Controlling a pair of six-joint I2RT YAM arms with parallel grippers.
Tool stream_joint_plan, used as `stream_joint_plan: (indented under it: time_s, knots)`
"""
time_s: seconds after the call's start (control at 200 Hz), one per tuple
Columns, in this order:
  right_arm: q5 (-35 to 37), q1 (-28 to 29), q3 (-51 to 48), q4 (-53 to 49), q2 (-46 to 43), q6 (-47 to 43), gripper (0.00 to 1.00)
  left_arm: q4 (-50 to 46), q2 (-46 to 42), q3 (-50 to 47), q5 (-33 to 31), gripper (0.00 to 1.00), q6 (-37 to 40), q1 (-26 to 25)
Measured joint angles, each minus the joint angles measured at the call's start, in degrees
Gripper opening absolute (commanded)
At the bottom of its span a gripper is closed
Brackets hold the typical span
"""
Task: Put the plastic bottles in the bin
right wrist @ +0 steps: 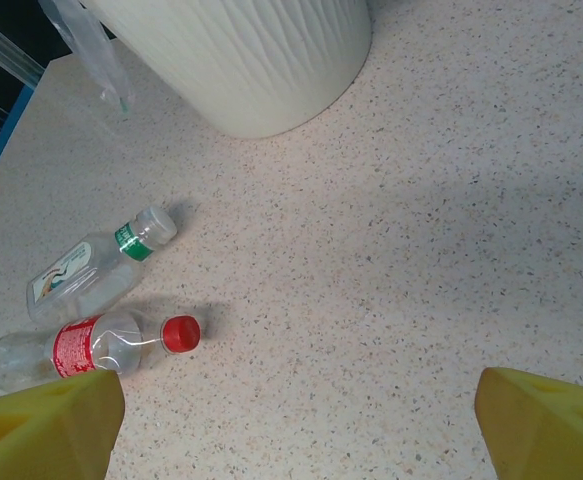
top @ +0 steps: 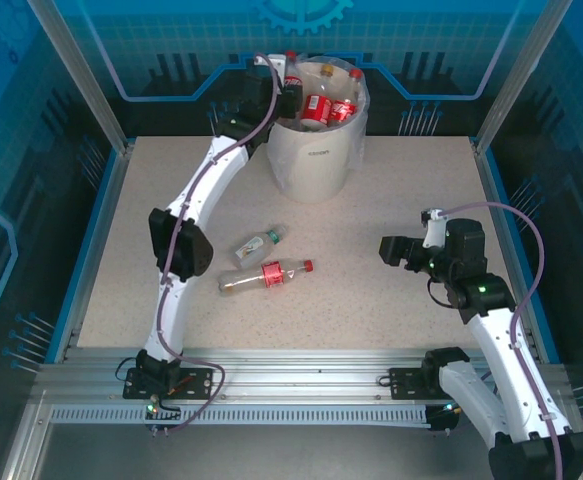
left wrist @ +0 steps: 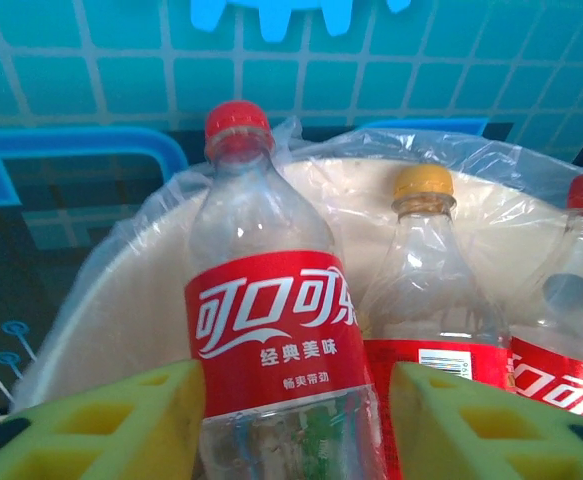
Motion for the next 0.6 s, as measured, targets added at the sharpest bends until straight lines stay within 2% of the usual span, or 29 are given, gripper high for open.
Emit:
stream_joint_plan:
  time_s: [0.16, 0.385, 0.6]
  knots:
    - [0.0, 0.1, 0.0, 0.3, 0.0, 0.1, 0.92, -0.3, -6.2, -3.7, 0.6, 0.72, 0.9, 0.1]
    - [0.0, 0.5, 0.0, 0.8, 0.5, 0.4, 0.92, 0.9, -20.3, -17.0, 2.1, 0.88, 3.8, 0.1]
    - [0.0, 0.7, 0.0, 1.0, 0.8, 0.4, 0.92, 0.4, -36.5, -35.6, 2.1, 0.93, 5.6, 0.1]
